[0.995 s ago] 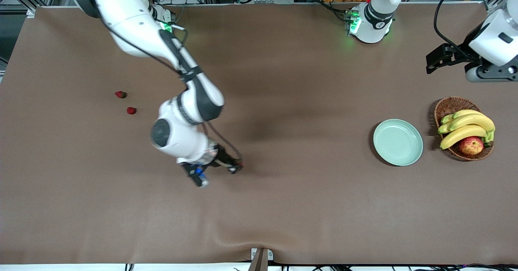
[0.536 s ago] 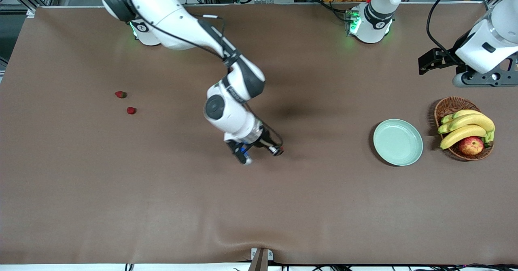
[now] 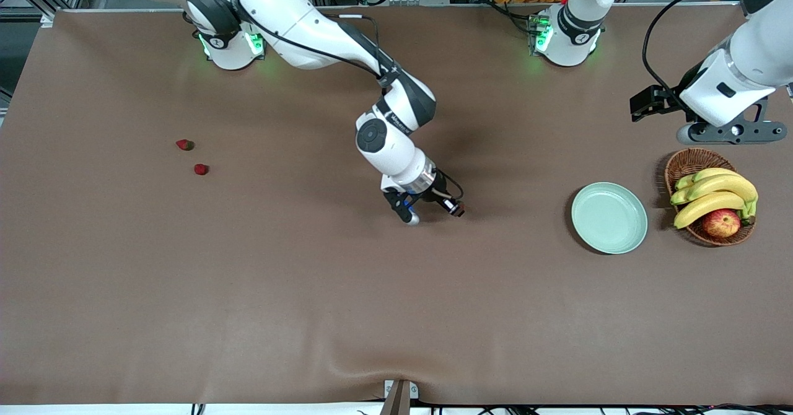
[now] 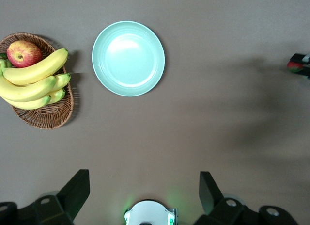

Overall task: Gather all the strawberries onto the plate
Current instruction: 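Carry the strawberry to mid-table with the right gripper while the left gripper approaches, then grasp the strawberry from the right gripper with the left gripper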

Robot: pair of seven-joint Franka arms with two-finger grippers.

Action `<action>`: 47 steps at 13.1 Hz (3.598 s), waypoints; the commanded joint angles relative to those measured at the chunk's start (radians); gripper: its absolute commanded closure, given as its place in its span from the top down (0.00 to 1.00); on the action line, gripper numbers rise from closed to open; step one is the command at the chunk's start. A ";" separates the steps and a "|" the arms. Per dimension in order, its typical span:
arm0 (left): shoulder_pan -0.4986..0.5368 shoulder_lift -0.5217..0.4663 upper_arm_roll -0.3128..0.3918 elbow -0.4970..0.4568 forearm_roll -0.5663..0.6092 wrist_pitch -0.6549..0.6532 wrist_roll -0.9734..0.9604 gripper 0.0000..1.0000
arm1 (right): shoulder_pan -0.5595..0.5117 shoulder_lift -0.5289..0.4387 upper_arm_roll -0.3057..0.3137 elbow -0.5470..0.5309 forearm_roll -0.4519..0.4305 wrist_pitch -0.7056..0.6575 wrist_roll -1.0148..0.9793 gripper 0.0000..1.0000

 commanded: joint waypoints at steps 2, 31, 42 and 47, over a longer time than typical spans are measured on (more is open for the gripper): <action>0.006 -0.042 -0.006 -0.089 0.001 0.073 -0.002 1.00 | 0.042 0.042 -0.006 0.040 0.018 0.017 0.017 0.51; -0.259 0.707 -0.230 -0.013 0.222 0.762 -0.952 0.90 | -0.644 -0.692 -0.013 -0.577 -0.319 -0.847 -1.012 1.00; -0.264 0.751 -0.229 -0.036 0.237 0.828 -0.996 0.61 | -0.875 -0.872 -0.015 -1.047 -0.522 -0.472 -1.417 1.00; -0.262 0.759 -0.229 -0.039 0.239 0.828 -0.996 0.45 | -0.922 -0.844 -0.015 -1.145 -0.522 -0.336 -1.460 0.98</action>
